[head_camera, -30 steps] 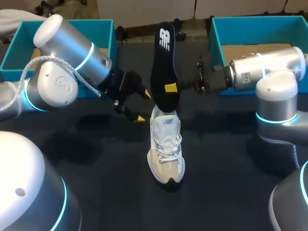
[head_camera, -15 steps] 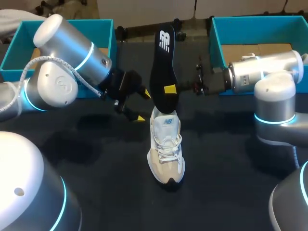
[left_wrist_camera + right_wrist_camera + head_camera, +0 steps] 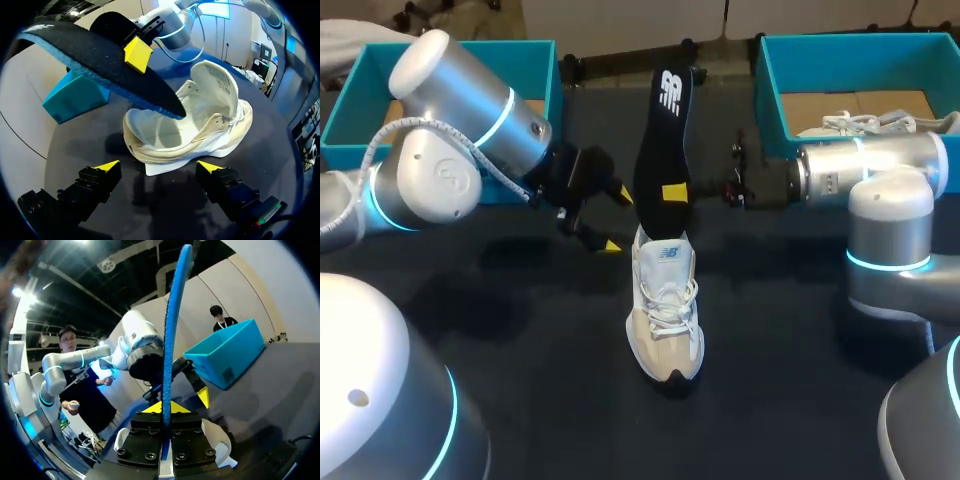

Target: Take the shoe out of the shoebox, open the shoe tongue, remove and reinsert the insole, then place the shoe into the shoebox

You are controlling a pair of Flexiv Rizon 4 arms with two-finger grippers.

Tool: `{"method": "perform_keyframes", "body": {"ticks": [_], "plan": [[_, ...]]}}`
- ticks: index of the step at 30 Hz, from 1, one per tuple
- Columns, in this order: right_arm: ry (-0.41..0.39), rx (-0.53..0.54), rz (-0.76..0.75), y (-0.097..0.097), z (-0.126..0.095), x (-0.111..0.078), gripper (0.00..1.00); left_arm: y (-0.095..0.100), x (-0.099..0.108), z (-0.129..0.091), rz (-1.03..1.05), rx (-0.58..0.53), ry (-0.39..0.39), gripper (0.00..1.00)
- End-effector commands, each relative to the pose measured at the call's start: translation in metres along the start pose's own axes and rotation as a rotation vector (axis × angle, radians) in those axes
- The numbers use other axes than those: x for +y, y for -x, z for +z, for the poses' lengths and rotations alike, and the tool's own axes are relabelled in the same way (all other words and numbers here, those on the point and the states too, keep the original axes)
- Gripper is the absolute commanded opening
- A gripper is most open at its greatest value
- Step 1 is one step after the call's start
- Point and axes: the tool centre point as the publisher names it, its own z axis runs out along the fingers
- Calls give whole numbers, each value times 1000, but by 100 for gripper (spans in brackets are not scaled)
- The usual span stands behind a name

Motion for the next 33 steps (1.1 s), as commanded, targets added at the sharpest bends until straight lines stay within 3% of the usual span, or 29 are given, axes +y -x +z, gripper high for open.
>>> {"method": "perform_keyframes", "body": {"ticks": [1,33], "plan": [[9,-6,5,-3,0,-5,0,-1,0,0,0,0,5,100],[-58,-17,-55,20,4,-21,0,-1,0,0,0,0,5,100]]}}
